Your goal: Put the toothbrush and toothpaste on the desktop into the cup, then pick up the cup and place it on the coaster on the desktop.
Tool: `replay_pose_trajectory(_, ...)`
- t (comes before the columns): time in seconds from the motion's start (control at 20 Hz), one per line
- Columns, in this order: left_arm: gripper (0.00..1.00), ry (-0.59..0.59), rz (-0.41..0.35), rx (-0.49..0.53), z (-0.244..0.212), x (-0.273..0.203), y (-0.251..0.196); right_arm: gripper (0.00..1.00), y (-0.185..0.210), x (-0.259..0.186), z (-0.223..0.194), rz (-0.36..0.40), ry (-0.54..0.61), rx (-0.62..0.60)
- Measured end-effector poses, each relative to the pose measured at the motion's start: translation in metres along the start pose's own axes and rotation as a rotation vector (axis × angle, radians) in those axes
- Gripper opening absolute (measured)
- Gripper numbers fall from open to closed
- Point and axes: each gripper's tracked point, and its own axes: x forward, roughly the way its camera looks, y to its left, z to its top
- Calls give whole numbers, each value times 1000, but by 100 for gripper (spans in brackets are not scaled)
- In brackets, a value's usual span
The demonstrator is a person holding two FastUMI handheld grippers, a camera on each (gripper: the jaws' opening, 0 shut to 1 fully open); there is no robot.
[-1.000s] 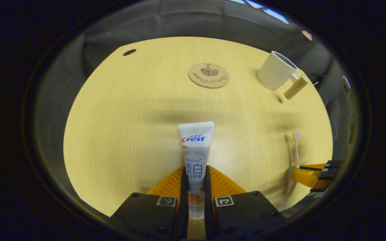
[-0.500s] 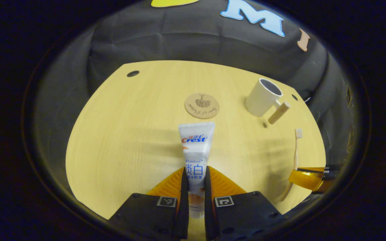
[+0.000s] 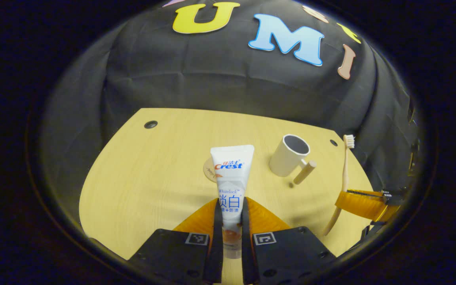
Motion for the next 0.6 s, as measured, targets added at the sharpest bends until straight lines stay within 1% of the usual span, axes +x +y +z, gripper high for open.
replay_pose_trajectory(0.3,27,-127,-1,7,44,4,-16,4,-9,22,63,-3,-165,-29)
replay_pose_trajectory(0.6,27,-197,-8,8,61,10,-26,4,-24,47,125,-32,-321,-70)
